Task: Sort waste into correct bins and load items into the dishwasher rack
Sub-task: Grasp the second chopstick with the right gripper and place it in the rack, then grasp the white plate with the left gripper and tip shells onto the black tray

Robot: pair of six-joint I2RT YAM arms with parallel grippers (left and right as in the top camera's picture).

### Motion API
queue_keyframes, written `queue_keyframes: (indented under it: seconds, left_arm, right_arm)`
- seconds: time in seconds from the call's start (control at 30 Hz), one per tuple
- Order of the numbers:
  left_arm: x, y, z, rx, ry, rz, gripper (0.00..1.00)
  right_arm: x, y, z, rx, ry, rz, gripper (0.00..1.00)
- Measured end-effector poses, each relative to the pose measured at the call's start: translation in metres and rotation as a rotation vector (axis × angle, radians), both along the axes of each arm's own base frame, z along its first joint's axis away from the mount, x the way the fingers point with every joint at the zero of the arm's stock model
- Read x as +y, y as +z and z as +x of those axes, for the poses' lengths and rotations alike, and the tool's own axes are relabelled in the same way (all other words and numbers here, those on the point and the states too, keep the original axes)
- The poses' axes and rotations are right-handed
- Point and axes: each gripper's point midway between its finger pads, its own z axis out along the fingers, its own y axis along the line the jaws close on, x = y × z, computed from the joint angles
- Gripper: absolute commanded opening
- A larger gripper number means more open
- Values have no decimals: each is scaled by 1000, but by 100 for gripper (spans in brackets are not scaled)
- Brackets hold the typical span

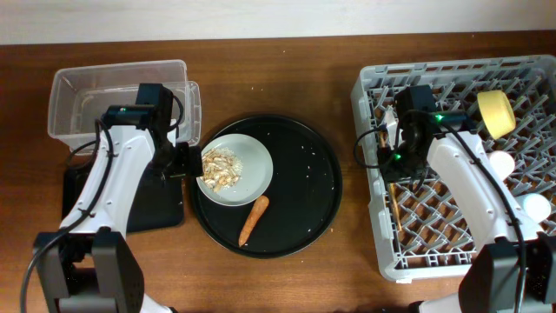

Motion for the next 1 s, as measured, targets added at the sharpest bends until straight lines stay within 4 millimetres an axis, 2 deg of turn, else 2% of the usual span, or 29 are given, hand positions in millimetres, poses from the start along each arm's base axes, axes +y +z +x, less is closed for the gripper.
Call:
queue_keyframes:
  seconds: [0.03,0.07,0.1,0.13,0.17,0.2,0.27,0.3,0.37,0.47,0.5,0.57,0.67,0.73,0.77,0.8,0.9,0.93,0.97,1.0]
  left_arm:
    - [0,0,0,0,0,0,99]
    - [0,0,0,0,0,0,99]
    - [0,0,0,-1,0,-1,99]
    - [-4,0,3,-11,-1,-21,99]
    - [-10,0,9,-36,-4,-58,99]
    - [-16,1,15,-60,-13,-78,99]
    - [-38,4,32,-133,-70,-100,99]
    - [-66,6,38,-173,-141,-120,99]
    - [-102,10,48,-244,-232,-140,99]
    - [-167,18,48,-328,-390,-181,99]
    - [-181,19,45,-342,-408,-182,99]
    - [-207,4,40,-331,-404,-169,99]
    - [-219,-29,39,-277,-353,-146,99]
    - [-217,-56,35,-226,-339,-96,97]
    - [-214,-69,34,-202,-334,-68,93]
    - [-212,-74,34,-194,-330,-54,91]
    - [-205,-90,34,-170,-319,-5,75]
    - [-203,-95,33,-159,-318,4,63]
    - [-203,-96,34,-160,-315,9,40]
    - [-203,-96,34,-162,-316,13,36]
  right_arm:
    - [0,1,-1,1,-11,1,45]
    - [0,8,1,-16,-21,4,64]
    - [0,20,3,-47,-32,9,76]
    - [-4,48,7,-130,-61,36,83]
    - [-11,77,10,-225,-93,54,86]
    - [-14,89,2,-238,-112,82,87]
    - [-21,87,-19,-167,-152,109,88]
    - [-19,86,-22,-153,-156,129,87]
    - [-15,87,-23,-148,-151,155,88]
    - [-9,87,-23,-145,-145,188,88]
    - [-9,87,-24,-141,-144,189,88]
    - [-7,87,-26,-134,-143,197,88]
    - [-5,87,-26,-133,-141,213,87]
    - [-3,88,-26,-132,-139,221,87]
    - [-1,88,-26,-132,-136,232,86]
    - [-1,88,-26,-130,-135,235,86]
    - [0,88,-27,-124,-136,239,86]
    - [0,88,-27,-124,-137,239,86]
    - [0,88,-27,-123,-137,239,86]
    - [0,88,-28,-123,-136,238,86]
